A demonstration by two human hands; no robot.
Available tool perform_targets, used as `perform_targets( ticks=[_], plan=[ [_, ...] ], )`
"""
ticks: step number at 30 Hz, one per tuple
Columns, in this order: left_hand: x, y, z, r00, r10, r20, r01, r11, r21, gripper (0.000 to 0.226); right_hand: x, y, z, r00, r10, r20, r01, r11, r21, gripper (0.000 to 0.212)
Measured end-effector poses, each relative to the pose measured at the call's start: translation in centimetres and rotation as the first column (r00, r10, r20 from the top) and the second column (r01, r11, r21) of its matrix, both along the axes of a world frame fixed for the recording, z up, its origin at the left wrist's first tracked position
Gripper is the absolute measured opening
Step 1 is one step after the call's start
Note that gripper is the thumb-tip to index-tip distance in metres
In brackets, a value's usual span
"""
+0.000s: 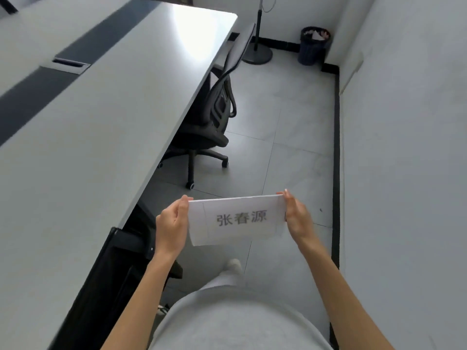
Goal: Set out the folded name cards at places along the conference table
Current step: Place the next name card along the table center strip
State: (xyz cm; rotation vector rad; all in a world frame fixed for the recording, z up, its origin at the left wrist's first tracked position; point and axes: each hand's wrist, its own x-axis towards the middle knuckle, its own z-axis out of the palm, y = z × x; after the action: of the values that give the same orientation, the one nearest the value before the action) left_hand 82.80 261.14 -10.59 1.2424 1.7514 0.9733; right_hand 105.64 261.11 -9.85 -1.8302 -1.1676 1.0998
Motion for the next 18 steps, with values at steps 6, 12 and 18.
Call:
perform_targets(
  ticks=[6,12,18],
  plan=[
    [-2.1,9.5,1.8,0.975,0.222,-0.029,-0.22,0.974,0.043,0.035,-3.2,14.7,1.9,0.983,0.175,-0.05,-0.174,0.984,0.022,0.044],
    [-5.8,15.1,1.1,0.884,0.467,0.015,-0.468,0.884,0.022,0.065,-9.8,28.2,1.1,0.88,0.46,-0.117,-0.461,0.887,0.022,0.051],
    [-8.4,20.0,-0.5,0.696,0.716,-0.06,-0.718,0.696,-0.016,0.048,-18.1,39.4,0.2,0.637,0.765,-0.095,-0.77,0.638,-0.028,0.047]
  ],
)
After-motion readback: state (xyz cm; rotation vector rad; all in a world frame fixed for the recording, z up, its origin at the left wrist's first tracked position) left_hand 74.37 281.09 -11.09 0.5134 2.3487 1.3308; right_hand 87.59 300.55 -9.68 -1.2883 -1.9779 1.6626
